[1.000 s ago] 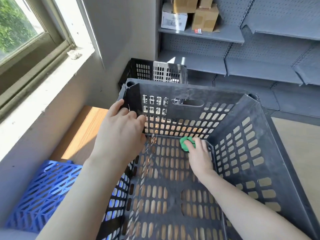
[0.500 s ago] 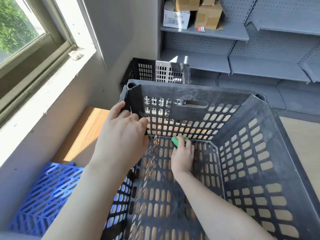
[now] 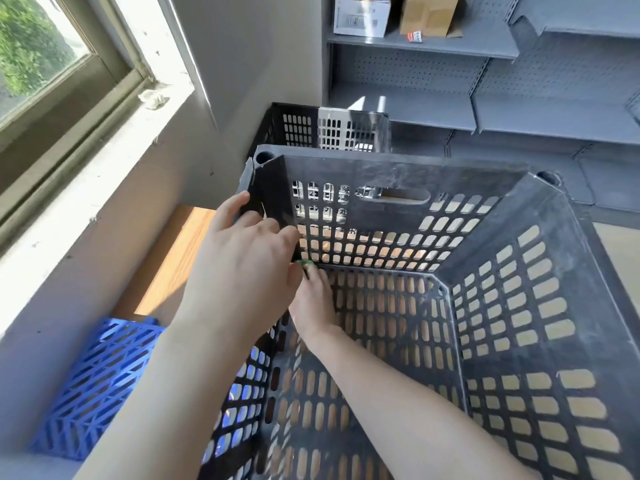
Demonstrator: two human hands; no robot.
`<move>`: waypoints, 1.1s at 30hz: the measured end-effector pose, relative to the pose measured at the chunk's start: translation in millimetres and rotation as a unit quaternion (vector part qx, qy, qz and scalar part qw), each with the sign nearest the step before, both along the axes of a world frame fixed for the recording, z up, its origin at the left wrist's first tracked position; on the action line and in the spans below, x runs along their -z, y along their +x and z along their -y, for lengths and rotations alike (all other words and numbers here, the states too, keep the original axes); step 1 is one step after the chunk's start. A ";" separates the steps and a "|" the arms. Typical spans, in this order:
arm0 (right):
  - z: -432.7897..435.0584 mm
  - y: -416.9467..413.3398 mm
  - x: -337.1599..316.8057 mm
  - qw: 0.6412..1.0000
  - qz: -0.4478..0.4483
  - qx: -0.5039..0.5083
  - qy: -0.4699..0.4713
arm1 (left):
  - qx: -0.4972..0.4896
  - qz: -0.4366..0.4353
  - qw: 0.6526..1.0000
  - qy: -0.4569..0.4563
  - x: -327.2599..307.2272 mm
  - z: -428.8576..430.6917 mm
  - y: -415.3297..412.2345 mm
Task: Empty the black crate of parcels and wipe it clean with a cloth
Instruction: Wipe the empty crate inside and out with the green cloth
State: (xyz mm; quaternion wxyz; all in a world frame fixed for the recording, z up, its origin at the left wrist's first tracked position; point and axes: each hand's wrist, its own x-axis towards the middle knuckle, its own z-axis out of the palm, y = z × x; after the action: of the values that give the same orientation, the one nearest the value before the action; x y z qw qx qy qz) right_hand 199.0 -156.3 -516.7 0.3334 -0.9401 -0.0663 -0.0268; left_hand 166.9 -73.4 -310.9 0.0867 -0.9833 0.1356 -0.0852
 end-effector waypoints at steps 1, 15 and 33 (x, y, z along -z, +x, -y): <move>-2.1 2.0 -1.5 1.000 -0.006 0.009 0.011 | 0.000 0.001 1.000 0.000 0.1 0.1 -0.2; 24.8 -103.0 13.2 0.981 0.073 -0.171 -0.050 | 0.005 -0.006 1.000 0.013 -2.5 1.0 0.1; 39.6 -8.9 9.1 0.984 0.100 -0.083 -0.124 | 0.015 0.019 1.000 -0.010 3.1 2.1 3.9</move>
State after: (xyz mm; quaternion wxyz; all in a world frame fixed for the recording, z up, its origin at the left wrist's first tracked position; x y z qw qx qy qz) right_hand 190.1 -195.8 -525.8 0.2072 -0.9579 -0.1797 -0.0847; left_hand 170.9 -75.4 -314.0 0.0778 -0.9802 0.1477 -0.1064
